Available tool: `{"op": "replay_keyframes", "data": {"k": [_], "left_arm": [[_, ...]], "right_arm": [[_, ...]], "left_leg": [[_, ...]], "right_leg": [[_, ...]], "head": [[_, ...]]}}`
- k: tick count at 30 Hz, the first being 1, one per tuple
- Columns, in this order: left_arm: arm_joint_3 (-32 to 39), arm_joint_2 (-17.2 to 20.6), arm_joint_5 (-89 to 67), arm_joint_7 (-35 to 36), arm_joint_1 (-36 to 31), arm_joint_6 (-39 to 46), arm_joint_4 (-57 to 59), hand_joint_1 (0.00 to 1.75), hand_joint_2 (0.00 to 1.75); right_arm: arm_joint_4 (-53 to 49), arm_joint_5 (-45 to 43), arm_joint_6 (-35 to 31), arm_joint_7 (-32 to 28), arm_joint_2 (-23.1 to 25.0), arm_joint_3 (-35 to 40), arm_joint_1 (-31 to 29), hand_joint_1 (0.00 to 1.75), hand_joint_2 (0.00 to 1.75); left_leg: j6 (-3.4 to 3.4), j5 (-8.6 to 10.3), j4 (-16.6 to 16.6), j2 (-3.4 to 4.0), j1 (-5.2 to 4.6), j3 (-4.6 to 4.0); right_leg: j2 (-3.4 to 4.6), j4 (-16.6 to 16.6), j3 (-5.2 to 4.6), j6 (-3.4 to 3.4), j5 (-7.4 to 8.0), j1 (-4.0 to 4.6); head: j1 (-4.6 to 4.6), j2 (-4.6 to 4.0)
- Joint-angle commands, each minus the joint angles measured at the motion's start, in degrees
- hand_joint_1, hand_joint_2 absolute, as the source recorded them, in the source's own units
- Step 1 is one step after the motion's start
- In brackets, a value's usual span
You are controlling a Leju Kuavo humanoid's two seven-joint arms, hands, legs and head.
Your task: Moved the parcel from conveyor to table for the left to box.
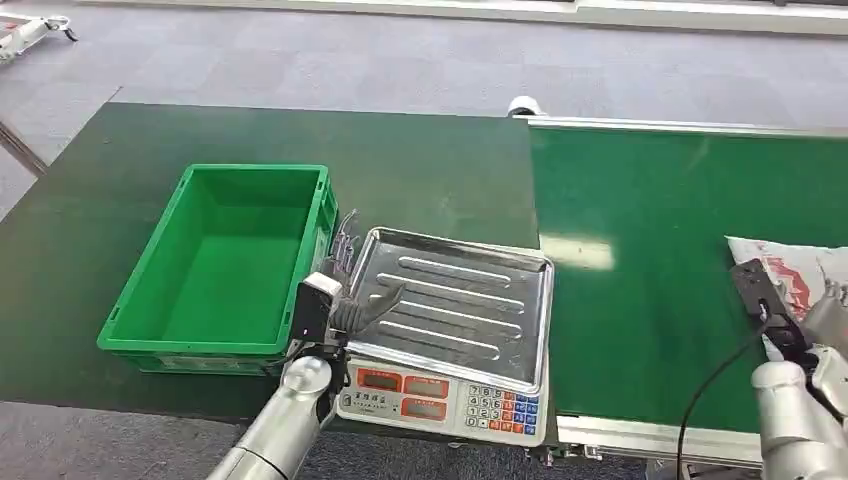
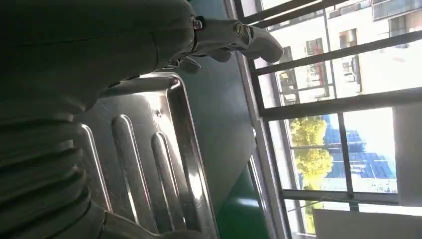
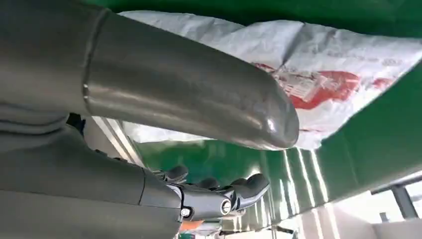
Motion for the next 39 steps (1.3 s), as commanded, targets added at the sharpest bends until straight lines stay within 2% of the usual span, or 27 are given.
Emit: {"op": "replay_keyframes", "data": {"k": [1, 8, 28, 30, 31, 32, 33, 34, 39], "left_arm": [[-0.35, -0.5, 0.73, 0.28, -3.11, 0.98, 5.22, 0.0, 1.75], [-0.78, -0.46, 0.94, 0.28, -3.49, 2.34, 6.05, 0.0, 1.75], [-0.17, -0.46, 1.55, 0.28, -3.67, 2.71, 6.41, 0.0, 1.75], [0.0, -0.22, 1.59, 0.28, -2.95, 3.1, 5.55, 0.0, 1.75], [0.05, -0.03, 1.57, 0.28, -2.37, 3.44, 4.73, 0.0, 1.75], [0.0, 0.09, 1.54, 0.28, -1.91, 3.48, 4.21, 0.0, 1.75], [0.0, 0.24, 1.51, 0.28, -1.2, 3.44, 3.24, 0.0, 1.75], [0.0, 0.26, 1.54, 0.28, -1.07, 3.34, 3.1, 0.0, 1.75], [-0.08, 0.2, 1.53, 0.28, -0.96, 3.24, 3.0, 0.0, 1.75]], "right_arm": [[16.28, 3.09, 4.68, 7.72, -4.63, 3.86, -5.77, 0.0, 0.0], [18.49, 3.52, 11.45, 11.71, -3.82, 3.34, -3.69, 0.0, 0.0], [17.4, 2.85, 9.3, 10.23, -2.65, 2.64, -3.1, 0.0, 0.0], [15.74, 1.82, 4.9, 6.62, -1.46, 1.98, -2.51, 0.0, 0.0], [13.45, 0.39, -1.01, 1.64, -0.22, 1.29, -2.09, 0.0, 0.0], [12.59, -0.32, -3.3, -0.5, 0.37, 1.01, -2.05, 0.0, 0.0], [10.11, -3.38, -7.72, -6.84, 1.81, -0.27, -2.15, 0.0, 0.0], [8.74, -4.17, -9.9, -8.83, 2.46, -0.48, -2.1, 0.0, 0.0], [7.41, -4.22, -11.17, -10.13, 2.92, -0.06, -2.48, 0.0, 0.0]], "left_leg": [[-0.02, -0.03, 0.0, 0.06, 0.06, 0.1], [-0.03, -0.03, -0.01, 0.02, 0.07, 0.11], [-0.01, -0.05, 0.01, 0.09, 0.06, 0.12], [-0.02, -0.06, -0.01, 0.11, 0.1, 0.18], [-0.01, -0.06, -0.01, 0.13, 0.07, 0.16], [0.0, -0.06, 0.01, 0.14, 0.07, 0.1], [-0.03, -0.08, -0.05, 0.29, 0.07, 0.23], [-0.02, -0.08, -0.01, 0.3, 0.07, 0.14], [-0.03, -0.08, -0.05, 0.34, 0.09, 0.21]], "right_leg": [[0.01, -0.06, 0.12, -0.05, 0.01, 0.07], [-0.03, -0.08, 0.15, -0.05, 0.0, 0.08], [0.03, -0.08, 0.14, -0.07, 0.0, 0.07], [0.04, -0.14, 0.22, -0.09, 0.02, 0.12], [0.07, -0.11, 0.17, -0.08, 0.01, 0.09], [0.09, -0.09, 0.11, -0.06, 0.03, 0.08], [0.21, -0.14, 0.19, -0.1, 0.04, 0.09], [0.24, -0.11, 0.12, -0.08, 0.05, 0.08], [0.26, -0.15, 0.18, -0.1, 0.05, 0.11]], "head": [[0.0, 0.0], [0.0, 0.0], [0.0, 0.0], [0.0, 0.0], [0.0, 0.0], [0.0, 0.0], [0.0, 0.0], [0.0, 0.0], [0.0, 0.0]]}}
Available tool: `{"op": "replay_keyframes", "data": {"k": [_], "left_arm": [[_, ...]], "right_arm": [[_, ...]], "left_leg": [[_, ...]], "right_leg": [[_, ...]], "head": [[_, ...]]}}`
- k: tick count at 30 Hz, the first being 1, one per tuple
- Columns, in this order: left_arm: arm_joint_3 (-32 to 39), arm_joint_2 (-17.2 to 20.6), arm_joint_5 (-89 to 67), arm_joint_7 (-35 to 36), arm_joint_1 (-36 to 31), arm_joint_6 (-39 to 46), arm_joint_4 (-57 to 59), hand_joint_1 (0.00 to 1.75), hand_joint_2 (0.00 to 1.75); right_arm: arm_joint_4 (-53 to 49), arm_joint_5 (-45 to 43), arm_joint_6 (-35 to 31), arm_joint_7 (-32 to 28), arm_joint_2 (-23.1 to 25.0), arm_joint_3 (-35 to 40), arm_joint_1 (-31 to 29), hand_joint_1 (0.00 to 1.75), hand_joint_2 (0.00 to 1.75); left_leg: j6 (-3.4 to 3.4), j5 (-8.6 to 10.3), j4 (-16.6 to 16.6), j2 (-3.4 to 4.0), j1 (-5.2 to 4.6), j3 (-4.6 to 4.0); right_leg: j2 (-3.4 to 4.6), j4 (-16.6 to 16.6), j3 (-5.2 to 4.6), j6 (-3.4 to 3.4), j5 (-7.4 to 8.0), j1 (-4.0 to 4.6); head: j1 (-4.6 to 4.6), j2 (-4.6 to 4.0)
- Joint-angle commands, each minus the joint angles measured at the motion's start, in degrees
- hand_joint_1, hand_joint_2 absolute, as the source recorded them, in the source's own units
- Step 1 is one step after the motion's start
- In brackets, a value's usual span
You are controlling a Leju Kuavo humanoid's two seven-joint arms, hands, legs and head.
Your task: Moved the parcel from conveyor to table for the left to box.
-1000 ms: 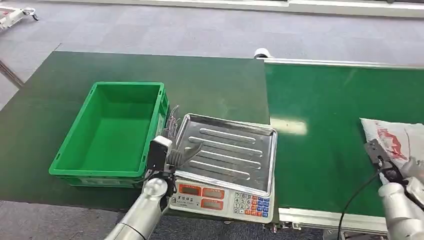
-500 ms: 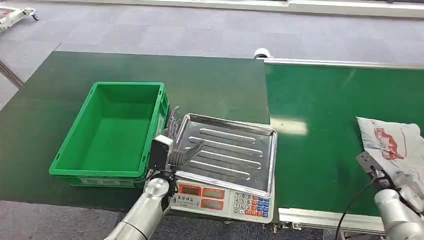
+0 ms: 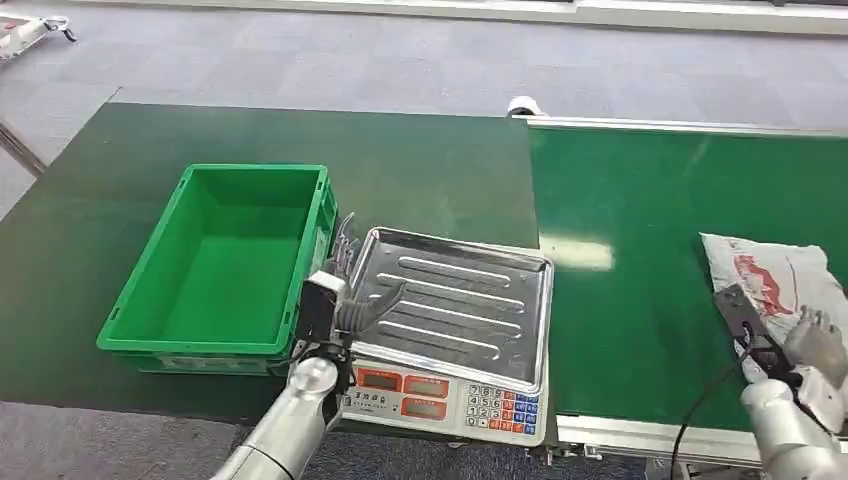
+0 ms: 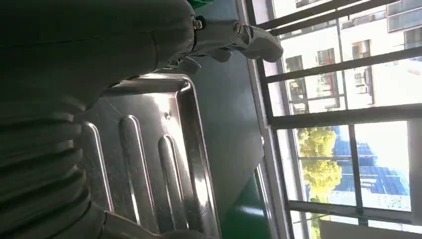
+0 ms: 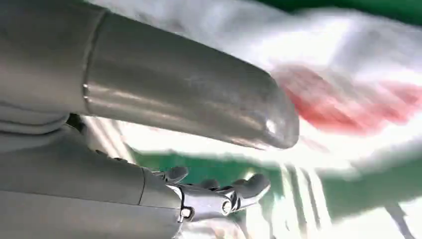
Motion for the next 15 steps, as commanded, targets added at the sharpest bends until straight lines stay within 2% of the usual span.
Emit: {"op": "replay_keyframes", "data": {"k": [1, 2, 3, 4, 5, 7, 8, 10, 13, 15], "left_arm": [[-0.08, 1.2, 0.0, 0.28, -0.32, -0.06, 0.52, 0.0, 1.75], [-0.13, 1.09, -0.05, 0.28, -0.62, -0.24, 0.78, 0.0, 1.75], [-0.25, 1.03, -0.18, 0.28, -0.69, -0.36, 0.93, 0.0, 1.75], [-0.63, 0.94, -0.55, 0.28, -0.85, -0.33, 1.11, 0.0, 1.75], [-0.93, 0.76, -0.73, 0.28, -1.22, -0.47, 1.69, 0.0, 1.75], [-1.17, 0.59, -0.84, 0.28, -1.87, -0.61, 2.62, 0.0, 1.75], [-1.21, 0.5, -0.77, 0.28, -2.26, -0.87, 3.09, 0.0, 1.75], [-1.35, 0.3, -0.79, 0.28, -2.97, -1.0, 3.98, 0.0, 1.75], [-1.55, 0.23, -0.51, 0.28, -3.6, -0.7, 4.71, 0.0, 1.75], [-1.54, 0.31, -0.26, 0.28, -3.21, -0.6, 4.19, 0.0, 1.75]], "right_arm": [[-4.22, -1.24, -2.57, -2.59, 4.65, -2.14, -1.43, 0.0, 0.0], [-7.27, -4.03, -6.23, -8.09, 5.45, -2.81, -1.04, 0.0, 0.0], [-8.24, -0.15, -11.14, -7.28, 4.8, -0.43, -0.46, 0.0, 0.0], [-14.15, 2.02, -12.95, -7.25, 6.0, 0.27, 0.39, 0.0, 0.0], [-18.43, 3.86, -12.95, -6.16, 6.92, 0.29, 0.92, 0.0, 0.0], [-19.39, 4.92, -12.7, -4.96, 7.41, 1.35, -0.06, 0.0, 0.0], [-19.74, 4.9, -12.36, -4.79, 7.39, 1.65, -0.76, 0.0, 1.75], [-18.82, 5.54, -10.0, -2.74, 6.56, 2.32, -1.32, 0.0, 1.75], [-11.85, 6.06, -4.21, 1.27, 4.57, 3.64, -2.94, 0.0, 1.75], [-9.23, 4.92, -5.59, 0.24, 4.79, 3.79, -3.64, 0.0, 1.75]], "left_leg": [[-0.05, -0.03, -0.07, 0.18, 0.05, 0.15], [-0.04, -0.03, -0.04, 0.13, 0.05, 0.1], [-0.05, -0.06, -0.07, 0.18, 0.08, 0.19], [-0.04, -0.06, -0.03, 0.17, 0.06, 0.12], [-0.05, -0.07, -0.09, 0.23, 0.08, 0.24], [-0.04, -0.03, -0.02, 0.17, 0.0, 0.03], [-0.06, -0.07, -0.06, 0.28, 0.02, 0.14], [-0.04, -0.02, -0.02, 0.17, -0.01, 0.04], [-0.03, 0.01, -0.01, 0.03, 0.01, 0.04], [-0.04, -0.02, -0.02, 0.1, 0.06, 0.12]], "right_leg": [[0.11, -0.1, 0.12, -0.08, 0.03, 0.06], [0.06, -0.07, 0.08, -0.06, 0.03, 0.07], [0.09, -0.13, 0.17, -0.09, 0.03, 0.1], [0.1, -0.09, 0.1, -0.07, 0.03, 0.08], [0.13, -0.17, 0.22, -0.09, 0.03, 0.1], [0.11, -0.02, 0.0, -0.06, 0.02, 0.0], [0.2, -0.06, 0.08, -0.1, 0.02, 0.03], [0.11, 0.0, -0.01, -0.06, 0.03, -0.01], [-0.02, -0.03, 0.04, -0.05, 0.02, 0.02], [0.02, -0.08, 0.13, -0.07, 0.03, 0.07]], "head": [[0.0, 0.0], [0.0, 0.0], [0.0, 0.0], [0.0, 0.0], [0.0, 0.0], [0.0, 0.0], [0.0, 0.0], [0.0, 0.0], [0.0, 0.0], [0.0, 0.0]]}}
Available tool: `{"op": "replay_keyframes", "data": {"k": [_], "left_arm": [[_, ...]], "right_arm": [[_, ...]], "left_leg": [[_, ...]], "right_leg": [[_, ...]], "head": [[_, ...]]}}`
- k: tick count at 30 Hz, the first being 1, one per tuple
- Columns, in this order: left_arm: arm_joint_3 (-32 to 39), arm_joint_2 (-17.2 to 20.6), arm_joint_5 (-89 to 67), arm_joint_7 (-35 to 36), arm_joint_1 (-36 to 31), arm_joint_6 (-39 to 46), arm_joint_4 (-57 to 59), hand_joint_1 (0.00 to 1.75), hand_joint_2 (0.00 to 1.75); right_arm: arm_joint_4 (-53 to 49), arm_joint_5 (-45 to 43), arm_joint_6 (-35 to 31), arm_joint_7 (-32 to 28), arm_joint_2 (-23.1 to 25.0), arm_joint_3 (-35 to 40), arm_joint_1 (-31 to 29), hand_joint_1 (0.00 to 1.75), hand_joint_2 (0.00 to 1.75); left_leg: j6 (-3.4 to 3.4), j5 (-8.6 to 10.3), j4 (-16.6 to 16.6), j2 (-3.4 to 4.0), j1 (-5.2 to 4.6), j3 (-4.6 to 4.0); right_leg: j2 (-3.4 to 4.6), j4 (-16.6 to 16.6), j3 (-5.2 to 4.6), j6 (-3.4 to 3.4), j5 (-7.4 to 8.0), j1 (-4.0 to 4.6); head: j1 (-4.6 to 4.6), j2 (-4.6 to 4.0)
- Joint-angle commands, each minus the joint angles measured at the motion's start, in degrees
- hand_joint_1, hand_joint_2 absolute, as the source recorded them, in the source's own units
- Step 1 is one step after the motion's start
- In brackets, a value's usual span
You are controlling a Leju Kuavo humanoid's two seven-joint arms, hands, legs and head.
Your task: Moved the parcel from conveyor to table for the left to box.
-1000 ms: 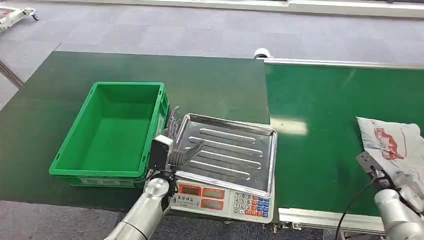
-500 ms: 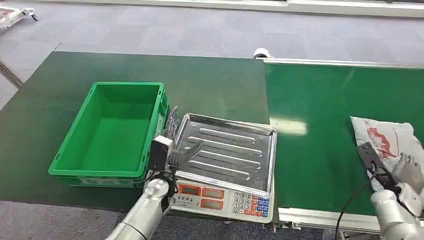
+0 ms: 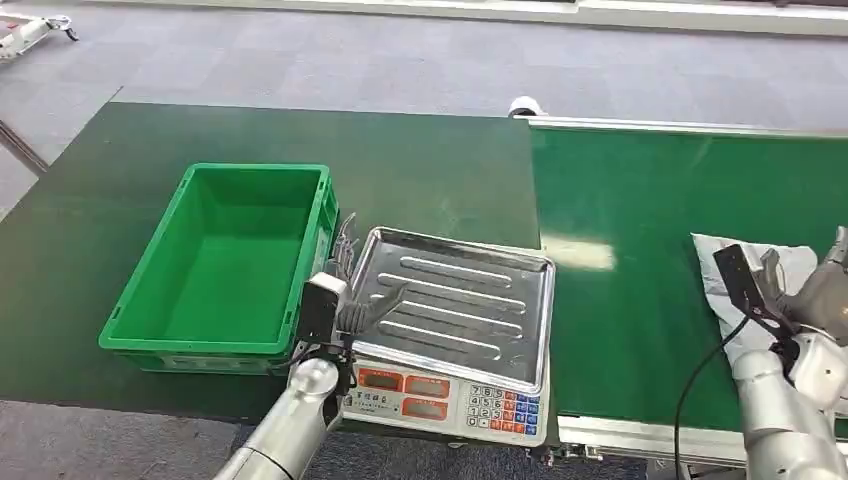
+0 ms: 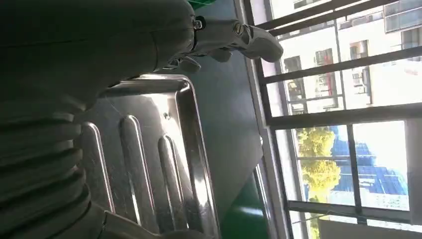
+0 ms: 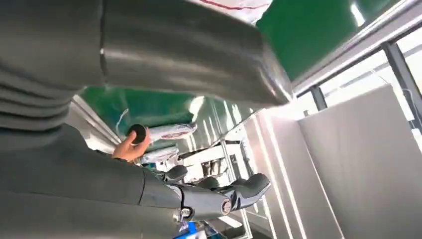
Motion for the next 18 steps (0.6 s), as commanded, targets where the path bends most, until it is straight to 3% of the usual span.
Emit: {"op": "replay_keyframes", "data": {"k": [1, 3, 5, 7, 18], "left_arm": [[-1.61, 0.63, 0.43, 0.28, -2.77, -0.01, 4.03, 0.0, 1.75], [-1.84, 0.54, 0.28, 0.28, -2.74, -0.1, 4.27, 0.0, 1.75], [-2.56, 0.29, -0.17, 0.28, -4.02, -0.99, 6.43, 0.0, 1.75], [-2.72, 0.06, -0.1, 0.28, -4.58, -1.21, 7.29, 0.0, 1.75], [-1.54, 0.61, 0.7, 0.28, -3.73, 0.85, 6.6, 0.0, 1.75]], "right_arm": [[7.32, -0.27, 2.99, 3.35, 0.54, 3.4, -4.65, 0.0, 1.75], [9.16, 0.03, 4.15, 5.11, 0.26, 3.53, -4.61, 0.0, 1.75], [16.35, 2.64, 21.5, 17.81, -2.47, 4.15, -5.66, 0.0, 1.75], [19.16, 2.74, 27.6, 20.56, -4.28, 3.79, -4.96, 0.0, 1.75], [20.93, 3.07, 36.04, 22.48, -2.6, 4.53, -4.09, 0.0, 1.75]], "left_leg": [[-0.03, -0.04, -0.02, 0.21, 0.05, 0.14], [-0.05, -0.05, -0.06, 0.31, 0.07, 0.22], [-0.04, -0.04, 0.0, 0.14, 0.08, 0.11], [-0.03, -0.02, -0.01, 0.02, 0.07, 0.15], [-0.04, -0.04, -0.01, 0.02, 0.04, 0.15]], "right_leg": [[0.15, -0.08, 0.12, -0.06, 0.04, 0.06], [0.24, -0.14, 0.17, -0.07, 0.06, 0.09], [0.11, -0.08, 0.11, -0.04, 0.03, 0.08], [-0.02, -0.09, 0.18, -0.04, 0.01, 0.08], [0.11, -0.09, 0.13, 0.0, 0.02, 0.05]], "head": [[0.0, 0.0], [0.0, 0.0], [0.0, 0.0], [0.0, 0.0], [0.0, 0.0]]}}
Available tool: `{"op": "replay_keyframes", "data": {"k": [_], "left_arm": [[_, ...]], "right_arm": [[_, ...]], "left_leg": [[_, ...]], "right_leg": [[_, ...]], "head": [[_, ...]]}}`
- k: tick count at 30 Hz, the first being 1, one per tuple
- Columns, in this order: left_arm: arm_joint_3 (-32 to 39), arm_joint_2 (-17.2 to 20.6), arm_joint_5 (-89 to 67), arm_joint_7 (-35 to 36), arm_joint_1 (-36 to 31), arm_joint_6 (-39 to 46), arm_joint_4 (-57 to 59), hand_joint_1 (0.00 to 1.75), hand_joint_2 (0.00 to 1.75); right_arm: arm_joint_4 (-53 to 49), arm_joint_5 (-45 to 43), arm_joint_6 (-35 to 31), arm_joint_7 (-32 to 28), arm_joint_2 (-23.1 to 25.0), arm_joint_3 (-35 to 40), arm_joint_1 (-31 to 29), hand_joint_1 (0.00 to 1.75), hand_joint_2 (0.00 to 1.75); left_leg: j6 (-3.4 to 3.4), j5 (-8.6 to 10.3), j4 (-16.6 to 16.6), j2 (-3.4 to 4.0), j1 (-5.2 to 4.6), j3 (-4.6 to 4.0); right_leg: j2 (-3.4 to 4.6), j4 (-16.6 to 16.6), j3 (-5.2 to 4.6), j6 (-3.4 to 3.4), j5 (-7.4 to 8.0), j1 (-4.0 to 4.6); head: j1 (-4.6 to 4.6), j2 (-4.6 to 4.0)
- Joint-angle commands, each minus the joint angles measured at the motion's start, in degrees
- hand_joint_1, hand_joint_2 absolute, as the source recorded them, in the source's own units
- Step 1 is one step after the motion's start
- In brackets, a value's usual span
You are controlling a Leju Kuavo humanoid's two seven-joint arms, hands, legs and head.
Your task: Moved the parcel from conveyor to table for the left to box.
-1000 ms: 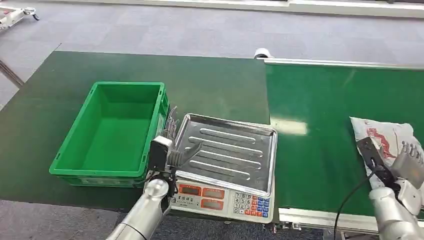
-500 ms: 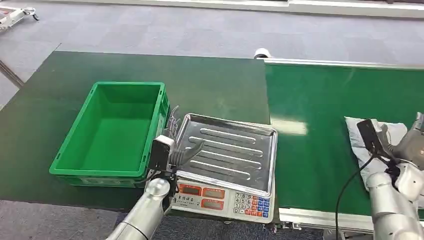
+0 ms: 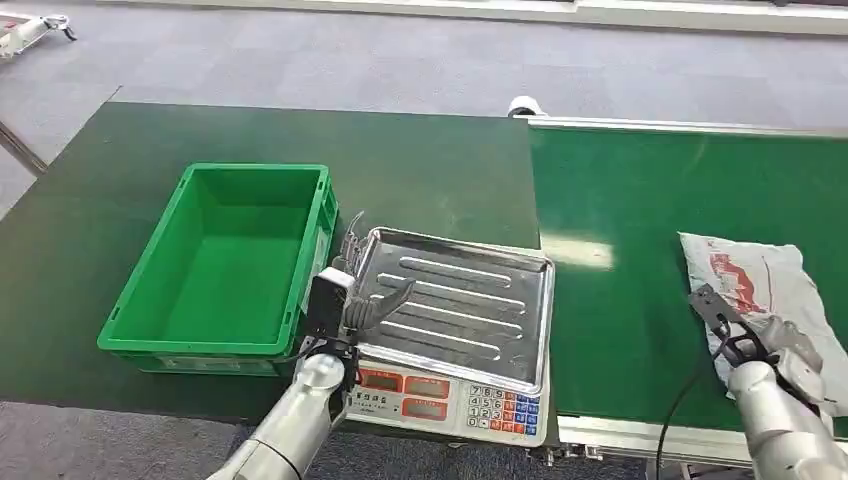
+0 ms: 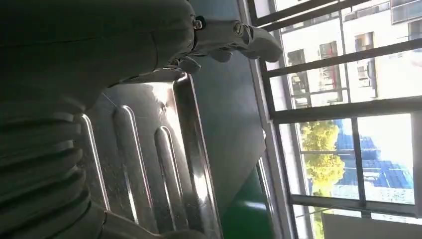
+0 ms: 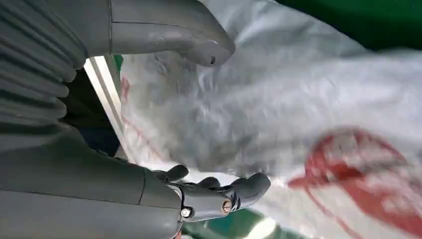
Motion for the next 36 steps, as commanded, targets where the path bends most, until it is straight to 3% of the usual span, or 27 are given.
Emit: {"op": "replay_keyframes", "data": {"k": [1, 5, 15, 19, 20, 21, 29, 36], "left_arm": [[-1.33, 1.22, 0.58, 0.28, -1.97, 1.21, 3.43, 0.0, 1.75], [-0.13, 1.84, 0.79, 0.28, -1.82, 2.15, 2.74, 0.0, 1.75], [0.29, 2.03, 0.74, 0.28, -1.72, 2.5, 2.65, 0.0, 1.75], [0.88, 2.39, 0.59, 0.28, -0.93, 3.21, 1.94, 0.0, 1.75], [1.07, 2.54, 0.46, 0.28, -0.53, 3.31, 1.43, 0.0, 1.75], [1.15, 2.65, 0.44, 0.28, -0.32, 3.25, 1.2, 0.0, 1.75], [1.58, 2.74, -0.33, 0.28, 0.2, 2.76, 0.32, 0.0, 1.75], [1.35, 2.27, -0.91, 0.28, -1.05, 1.34, 1.39, 0.0, 1.75]], "right_arm": [[7.74, 0.45, 4.58, 1.78, 0.41, 2.35, -2.11, 0.0, 1.75], [6.87, -1.58, 5.44, -3.86, 3.86, 2.38, -2.26, 0.0, 1.75], [6.27, -1.86, 5.68, -4.09, 5.18, 2.92, -1.22, 0.0, 1.75], [3.29, -3.74, 4.54, -7.45, 6.89, 3.17, 1.61, 0.0, 1.75], [1.69, -5.26, 3.61, -9.17, 7.69, 2.89, 2.31, 1.48, 1.75], [0.99, -5.57, 3.15, -9.61, 8.08, 3.04, 2.54, 1.75, 1.75], [-8.48, -12.19, -1.49, -17.89, 10.51, 4.16, 5.99, 1.75, 1.75], [-14.63, -16.85, -0.86, -19.69, 10.37, 4.83, 9.77, 1.75, 1.75]], "left_leg": [[-0.07, -0.05, -0.08, 0.17, 0.08, 0.23], [-0.06, -0.05, -0.12, 0.28, 0.12, 0.3], [-0.06, -0.04, -0.05, 0.29, 0.12, 0.22], [-0.07, -0.03, -0.11, 0.31, 0.13, 0.33], [-0.06, -0.04, -0.08, 0.3, 0.15, 0.32], [-0.08, -0.04, -0.18, 0.37, 0.15, 0.44], [-0.1, -0.03, -0.15, 0.57, 0.13, 0.46], [-0.09, -0.04, -0.17, 0.39, 0.14, 0.49]], "right_leg": [[0.09, -0.11, 0.21, -0.11, 0.0, 0.1], [0.14, -0.21, 0.3, -0.09, 0.04, 0.15], [0.22, -0.11, 0.2, -0.06, 0.03, 0.14], [0.2, -0.17, 0.3, -0.07, 0.04, 0.15], [0.2, -0.17, 0.31, -0.06, 0.04, 0.17], [0.25, -0.26, 0.41, -0.1, 0.06, 0.18], [0.36, -0.18, 0.36, -0.1, 0.08, 0.16], [0.17, -0.21, 0.44, -0.1, 0.02, 0.17]], "head": [[-0.02, 0.0], [0.0, 0.0], [0.0, 0.0], [0.0, 0.0], [0.0, 0.0], [0.0, 0.0], [0.0, 0.0], [0.0, 0.0]]}}
